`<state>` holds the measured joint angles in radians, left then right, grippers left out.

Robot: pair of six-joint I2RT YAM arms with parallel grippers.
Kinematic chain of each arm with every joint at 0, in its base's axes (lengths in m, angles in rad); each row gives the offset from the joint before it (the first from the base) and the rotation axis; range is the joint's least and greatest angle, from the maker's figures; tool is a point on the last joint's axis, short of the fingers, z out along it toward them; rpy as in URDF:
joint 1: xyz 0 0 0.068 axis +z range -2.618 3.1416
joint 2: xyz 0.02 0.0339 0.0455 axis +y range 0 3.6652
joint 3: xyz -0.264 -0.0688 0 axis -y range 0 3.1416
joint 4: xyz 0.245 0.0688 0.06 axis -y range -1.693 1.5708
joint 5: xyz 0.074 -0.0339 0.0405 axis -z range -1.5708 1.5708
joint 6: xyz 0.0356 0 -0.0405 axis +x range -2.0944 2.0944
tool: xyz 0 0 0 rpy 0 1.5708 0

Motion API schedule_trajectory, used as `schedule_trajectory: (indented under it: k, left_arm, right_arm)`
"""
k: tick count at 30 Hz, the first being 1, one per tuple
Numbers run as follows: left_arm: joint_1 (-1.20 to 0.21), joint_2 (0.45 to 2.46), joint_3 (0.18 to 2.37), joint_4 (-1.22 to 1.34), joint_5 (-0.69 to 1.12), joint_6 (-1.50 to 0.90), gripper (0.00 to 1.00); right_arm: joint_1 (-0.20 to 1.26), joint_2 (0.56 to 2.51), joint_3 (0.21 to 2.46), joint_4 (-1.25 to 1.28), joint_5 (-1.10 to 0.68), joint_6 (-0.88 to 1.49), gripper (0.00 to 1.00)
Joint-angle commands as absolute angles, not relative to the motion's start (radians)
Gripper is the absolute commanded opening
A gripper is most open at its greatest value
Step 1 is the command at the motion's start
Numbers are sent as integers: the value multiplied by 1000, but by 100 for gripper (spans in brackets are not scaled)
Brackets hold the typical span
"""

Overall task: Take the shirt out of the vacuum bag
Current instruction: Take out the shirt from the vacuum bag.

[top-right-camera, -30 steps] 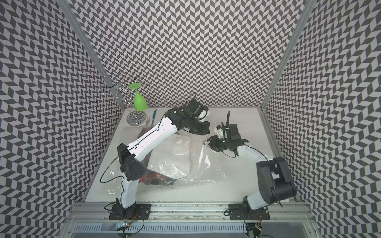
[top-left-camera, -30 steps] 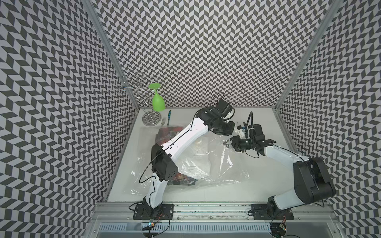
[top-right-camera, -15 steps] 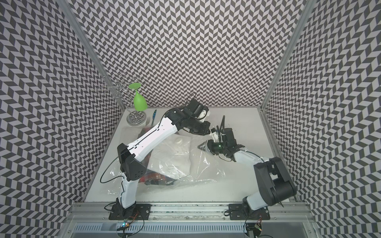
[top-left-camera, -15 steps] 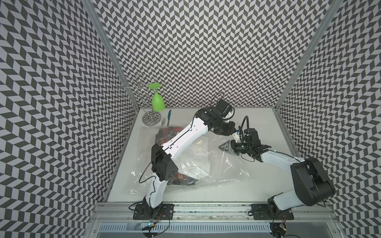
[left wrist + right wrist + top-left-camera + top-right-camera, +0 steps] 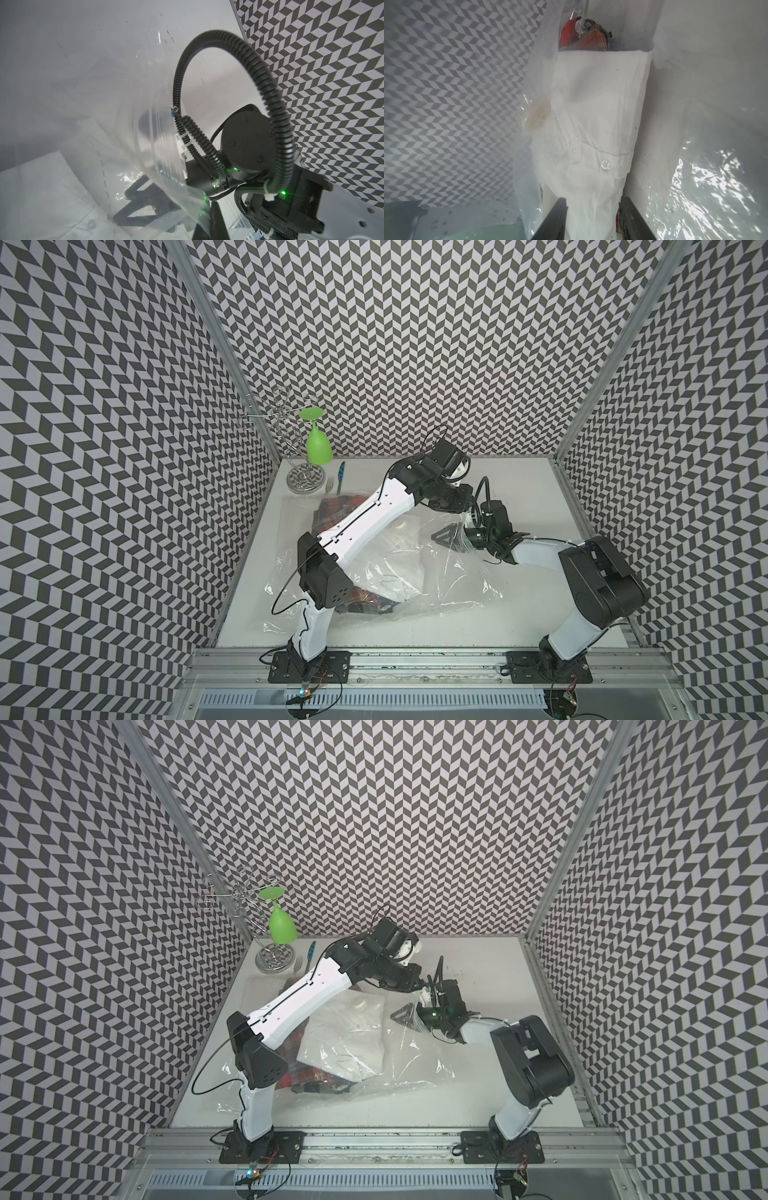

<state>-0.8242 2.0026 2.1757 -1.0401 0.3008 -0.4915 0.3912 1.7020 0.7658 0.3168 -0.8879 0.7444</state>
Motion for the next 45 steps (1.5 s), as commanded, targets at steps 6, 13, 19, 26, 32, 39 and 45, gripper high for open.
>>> schedule_trajectory:
  k: [6, 13, 19, 26, 32, 39, 45]
  left_arm:
    - [-832, 1965, 2175, -983, 330, -489, 0]
    - [-832, 1964, 2173, -980, 327, -490, 0]
    - [-832, 1959, 2166, -974, 325, -491, 0]
    - [-831, 1945, 2163, -966, 332, -497, 0]
    - [-827, 1933, 2160, -972, 322, -499, 0]
    - [-827, 1931, 2159, -965, 345, -506, 0]
    - [-827, 1928, 2164, -961, 359, -510, 0]
  right_arm:
    - [434, 1747, 810, 377, -814, 765, 44]
    - [459, 1757, 794, 418, -801, 775, 45]
    - [475, 1781, 792, 477, -800, 793, 49]
    - [480, 1818, 772, 610, -813, 849, 54]
    - [480, 1834, 722, 765, -845, 928, 56]
    - [480, 1882, 713, 891, -887, 992, 58]
    - [484, 1889, 740, 764, -830, 916, 59]
